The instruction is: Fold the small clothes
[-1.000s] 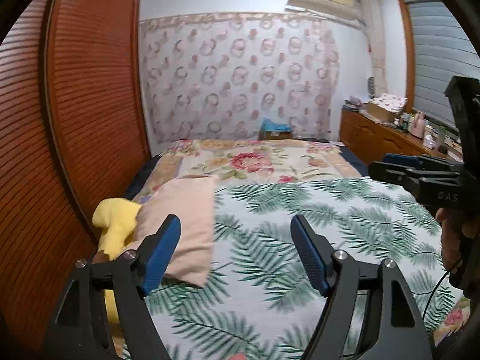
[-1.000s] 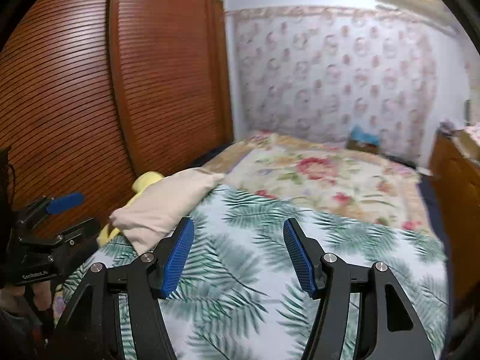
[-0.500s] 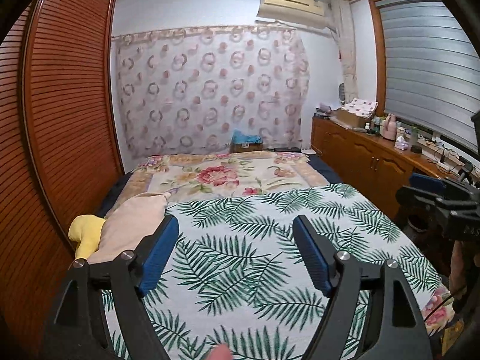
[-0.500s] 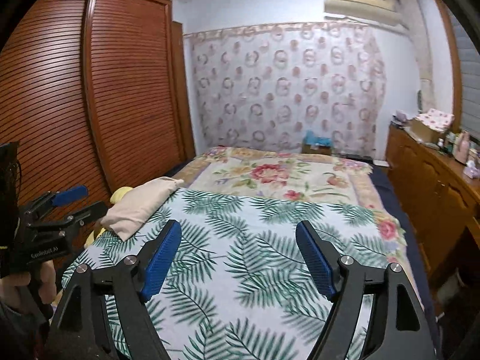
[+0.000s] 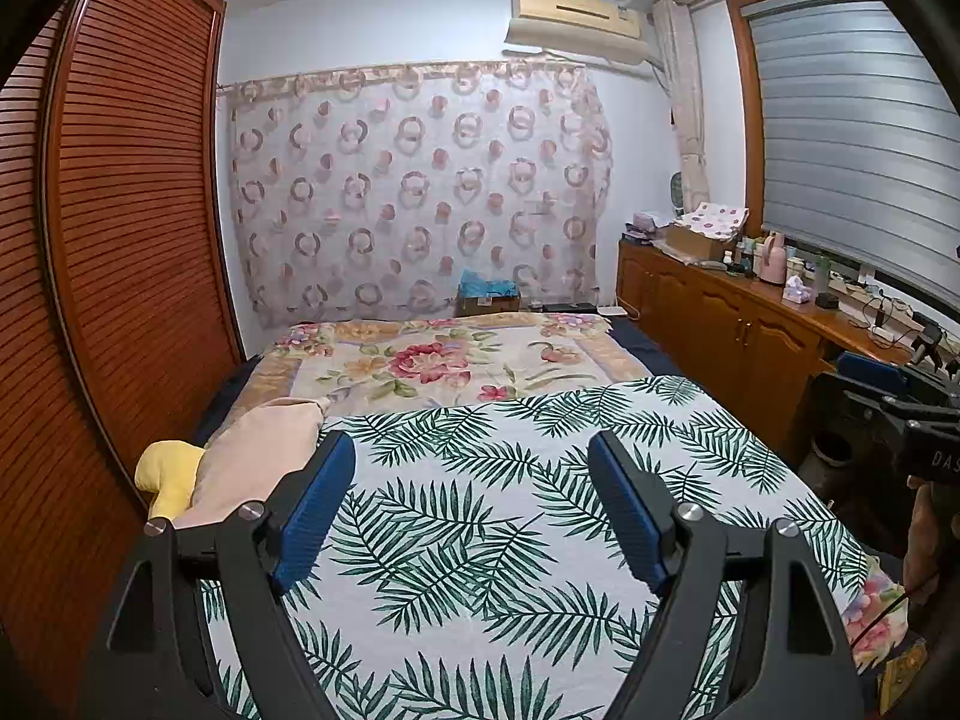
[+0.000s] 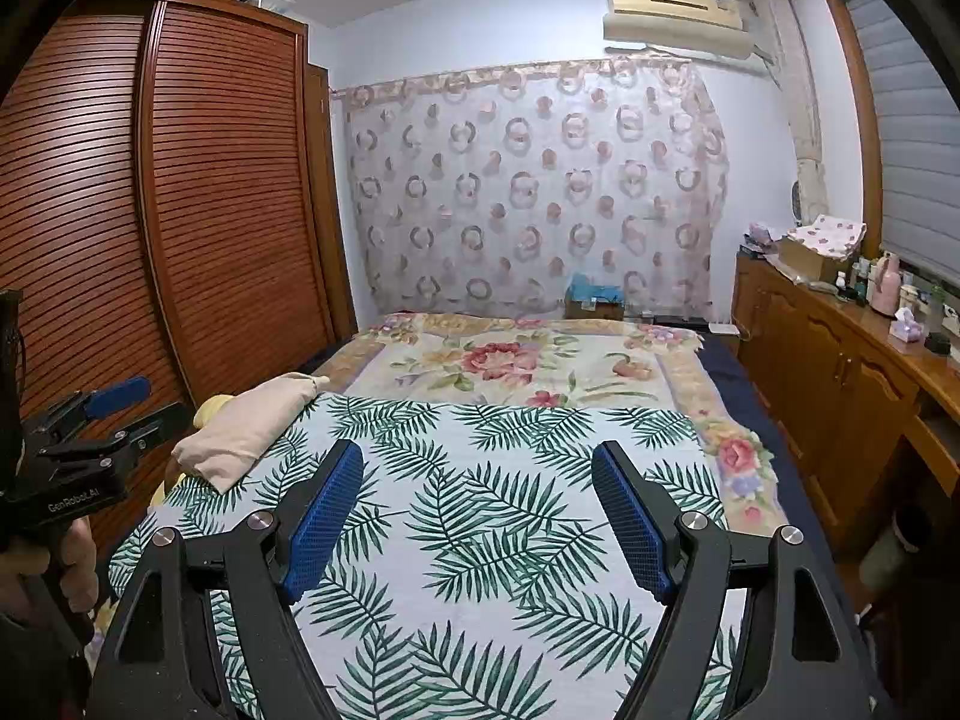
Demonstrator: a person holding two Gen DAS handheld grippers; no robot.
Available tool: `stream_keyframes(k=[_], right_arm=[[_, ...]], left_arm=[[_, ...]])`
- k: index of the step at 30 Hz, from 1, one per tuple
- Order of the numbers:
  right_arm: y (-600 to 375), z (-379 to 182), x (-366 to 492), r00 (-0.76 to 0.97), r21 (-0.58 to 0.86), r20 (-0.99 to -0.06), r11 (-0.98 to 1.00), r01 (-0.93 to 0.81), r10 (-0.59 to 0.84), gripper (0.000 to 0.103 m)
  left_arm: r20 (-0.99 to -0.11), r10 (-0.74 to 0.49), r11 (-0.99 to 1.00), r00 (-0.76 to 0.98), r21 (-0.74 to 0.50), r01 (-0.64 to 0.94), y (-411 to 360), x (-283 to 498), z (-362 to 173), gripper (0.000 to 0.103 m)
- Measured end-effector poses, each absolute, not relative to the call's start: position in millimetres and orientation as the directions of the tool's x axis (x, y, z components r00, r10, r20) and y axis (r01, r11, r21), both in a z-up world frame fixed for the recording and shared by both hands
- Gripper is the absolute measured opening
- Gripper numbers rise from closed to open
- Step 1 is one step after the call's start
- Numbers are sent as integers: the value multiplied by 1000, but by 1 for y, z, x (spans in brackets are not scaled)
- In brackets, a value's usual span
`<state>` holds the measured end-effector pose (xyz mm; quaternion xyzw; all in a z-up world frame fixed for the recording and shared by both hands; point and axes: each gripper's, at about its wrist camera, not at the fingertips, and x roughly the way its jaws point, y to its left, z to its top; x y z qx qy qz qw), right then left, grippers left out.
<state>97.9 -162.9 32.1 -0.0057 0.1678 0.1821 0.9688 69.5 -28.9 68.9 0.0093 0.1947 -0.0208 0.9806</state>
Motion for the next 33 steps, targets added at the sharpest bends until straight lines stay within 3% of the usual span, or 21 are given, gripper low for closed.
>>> stream_keyframes(k=[33], right_arm=[[-183, 34, 96, 877, 55, -325, 933, -355, 353, 80]], left_arm=[[-385, -25, 999, 922, 10, 31, -32, 68, 69, 81]])
